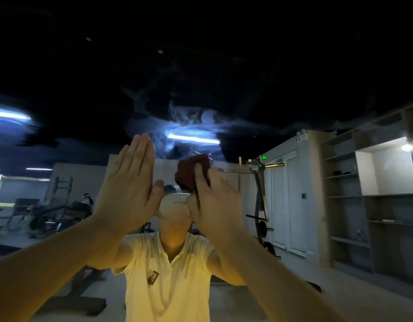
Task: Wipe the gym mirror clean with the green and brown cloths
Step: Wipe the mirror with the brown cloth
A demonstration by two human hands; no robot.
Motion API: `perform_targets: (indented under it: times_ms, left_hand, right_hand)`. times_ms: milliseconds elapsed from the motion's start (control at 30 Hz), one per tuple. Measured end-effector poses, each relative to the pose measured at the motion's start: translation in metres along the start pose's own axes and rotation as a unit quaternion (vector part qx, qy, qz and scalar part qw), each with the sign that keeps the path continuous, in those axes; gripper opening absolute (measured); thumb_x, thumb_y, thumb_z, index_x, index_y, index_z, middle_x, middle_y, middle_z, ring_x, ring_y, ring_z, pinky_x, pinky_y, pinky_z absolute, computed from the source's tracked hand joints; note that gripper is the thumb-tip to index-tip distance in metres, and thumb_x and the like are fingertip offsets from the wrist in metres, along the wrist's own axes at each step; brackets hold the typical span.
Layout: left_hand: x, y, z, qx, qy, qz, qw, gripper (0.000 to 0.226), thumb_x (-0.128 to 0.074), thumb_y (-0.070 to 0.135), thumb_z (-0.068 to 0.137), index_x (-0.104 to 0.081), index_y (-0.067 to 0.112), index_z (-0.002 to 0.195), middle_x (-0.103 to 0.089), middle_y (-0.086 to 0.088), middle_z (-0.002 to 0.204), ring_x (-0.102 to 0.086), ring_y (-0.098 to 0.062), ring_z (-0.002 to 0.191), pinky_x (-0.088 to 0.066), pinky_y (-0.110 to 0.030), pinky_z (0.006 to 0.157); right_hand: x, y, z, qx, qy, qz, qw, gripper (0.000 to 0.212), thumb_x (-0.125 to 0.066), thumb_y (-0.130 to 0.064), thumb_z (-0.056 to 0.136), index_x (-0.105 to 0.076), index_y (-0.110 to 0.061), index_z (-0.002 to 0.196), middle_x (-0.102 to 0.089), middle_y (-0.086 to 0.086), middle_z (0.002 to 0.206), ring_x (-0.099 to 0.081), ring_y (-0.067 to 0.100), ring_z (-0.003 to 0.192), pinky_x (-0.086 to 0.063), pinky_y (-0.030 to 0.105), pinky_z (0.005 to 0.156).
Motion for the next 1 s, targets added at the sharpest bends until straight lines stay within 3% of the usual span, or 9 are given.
perform_targets:
  times_ms: [67, 167, 267, 367, 467, 600, 733, 900, 1000]
  left_hand:
    - [0.0, 0.001, 0.0, -0.001, -0.001, 0.001, 1.0, 0.076, -0.02, 0.044, 0.104, -0.009, -0.004, 0.162, -0.003, -0.021, 0.171, -0.001, -0.03, 0.16, -0.012, -0.05, 0.129]
    - [0.0, 0.001, -0.001, 0.0, 0.002, 0.015, 1.0, 0.076, -0.02, 0.044, 0.104, -0.008, -0.004, 0.162, -0.003, -0.021, 0.171, 0.0, -0.03, 0.16, -0.009, -0.047, 0.13]
    - [0.0, 0.0, -0.001, 0.001, 0.005, 0.019, 1.0, 0.076, -0.021, 0.044, 0.104, -0.007, -0.004, 0.162, -0.002, -0.021, 0.171, 0.0, -0.029, 0.16, -0.009, -0.047, 0.13]
    - [-0.001, 0.0, 0.0, -0.001, 0.007, 0.015, 1.0, 0.076, -0.02, 0.045, 0.105, -0.009, -0.004, 0.162, -0.004, -0.021, 0.171, 0.0, -0.028, 0.16, -0.01, -0.047, 0.13]
    - [0.0, 0.0, 0.001, 0.0, 0.001, 0.014, 1.0, 0.075, -0.022, 0.044, 0.105, -0.011, -0.004, 0.162, -0.006, -0.021, 0.171, -0.003, -0.029, 0.16, -0.015, -0.051, 0.129]
    - [0.0, 0.0, 0.0, -0.002, 0.004, 0.017, 1.0, 0.077, -0.022, 0.044, 0.104, -0.008, -0.003, 0.162, -0.004, -0.021, 0.171, -0.001, -0.029, 0.16, -0.009, -0.046, 0.13]
    - [-0.001, 0.002, 0.0, -0.006, 0.011, 0.02, 1.0, 0.076, -0.022, 0.044, 0.104, -0.009, -0.005, 0.161, -0.004, -0.022, 0.171, -0.002, -0.03, 0.16, -0.01, -0.047, 0.13]
    - [-0.002, 0.0, 0.001, 0.0, 0.002, 0.01, 1.0, 0.076, -0.026, 0.043, 0.104, -0.012, -0.005, 0.161, -0.006, -0.022, 0.171, -0.002, -0.03, 0.16, -0.015, -0.052, 0.128]
    - [0.001, 0.0, 0.0, -0.003, 0.005, 0.009, 1.0, 0.076, -0.024, 0.043, 0.104, -0.012, -0.005, 0.161, -0.007, -0.022, 0.171, -0.004, -0.031, 0.16, -0.015, -0.051, 0.128]
  right_hand:
    - [0.009, 0.03, 0.011, 0.041, -0.021, -0.07, 0.997, 0.055, -0.058, -0.041, 0.094, -0.05, -0.014, 0.142, -0.057, 0.009, 0.114, -0.061, 0.021, 0.088, -0.053, 0.039, 0.081]
    - [0.035, 0.093, 0.04, -0.136, -0.014, -0.131, 0.982, 0.048, -0.038, -0.042, 0.1, -0.051, -0.016, 0.137, -0.052, 0.009, 0.116, -0.053, 0.019, 0.083, -0.047, 0.037, 0.084]
    - [0.027, 0.065, 0.055, -0.217, 0.006, -0.032, 0.976, 0.04, -0.044, -0.038, 0.103, -0.054, -0.013, 0.133, -0.054, 0.005, 0.119, -0.057, 0.015, 0.082, -0.05, 0.03, 0.077]
    - [0.006, -0.013, 0.067, -0.111, -0.008, 0.064, 0.992, 0.037, -0.052, -0.032, 0.102, -0.052, -0.013, 0.134, -0.054, 0.0, 0.116, -0.053, 0.008, 0.077, -0.043, 0.021, 0.065]
    - [0.014, -0.008, 0.073, 0.008, -0.027, -0.004, 1.0, 0.048, -0.051, -0.032, 0.103, -0.044, -0.013, 0.146, -0.054, 0.006, 0.124, -0.056, 0.013, 0.082, -0.048, 0.029, 0.068]
    - [0.039, 0.105, 0.045, -0.14, -0.01, -0.097, 0.985, 0.048, -0.042, -0.035, 0.105, -0.044, -0.015, 0.148, -0.052, 0.007, 0.121, -0.046, 0.012, 0.076, -0.037, 0.028, 0.067]
    - [0.023, 0.072, 0.054, -0.284, 0.03, 0.016, 0.958, 0.039, -0.05, -0.033, 0.104, -0.049, -0.013, 0.137, -0.053, -0.002, 0.114, -0.047, 0.006, 0.068, -0.037, 0.02, 0.06]
    - [0.008, -0.029, 0.066, 0.005, -0.043, 0.031, 0.999, 0.055, -0.06, -0.03, 0.099, -0.044, -0.006, 0.146, -0.056, 0.011, 0.125, -0.062, 0.018, 0.079, -0.052, 0.03, 0.063]
    - [0.021, 0.057, 0.054, -0.044, -0.042, -0.071, 0.996, 0.051, -0.047, -0.036, 0.105, -0.035, -0.019, 0.151, -0.052, 0.007, 0.128, -0.055, 0.014, 0.081, -0.043, 0.028, 0.067]
Point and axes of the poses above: each hand's wrist, its own z-axis towards the middle knuckle, its own x-axis out of the back of the hand, y = z × x, the point moved 6 cm from there along z, towards the middle knuckle
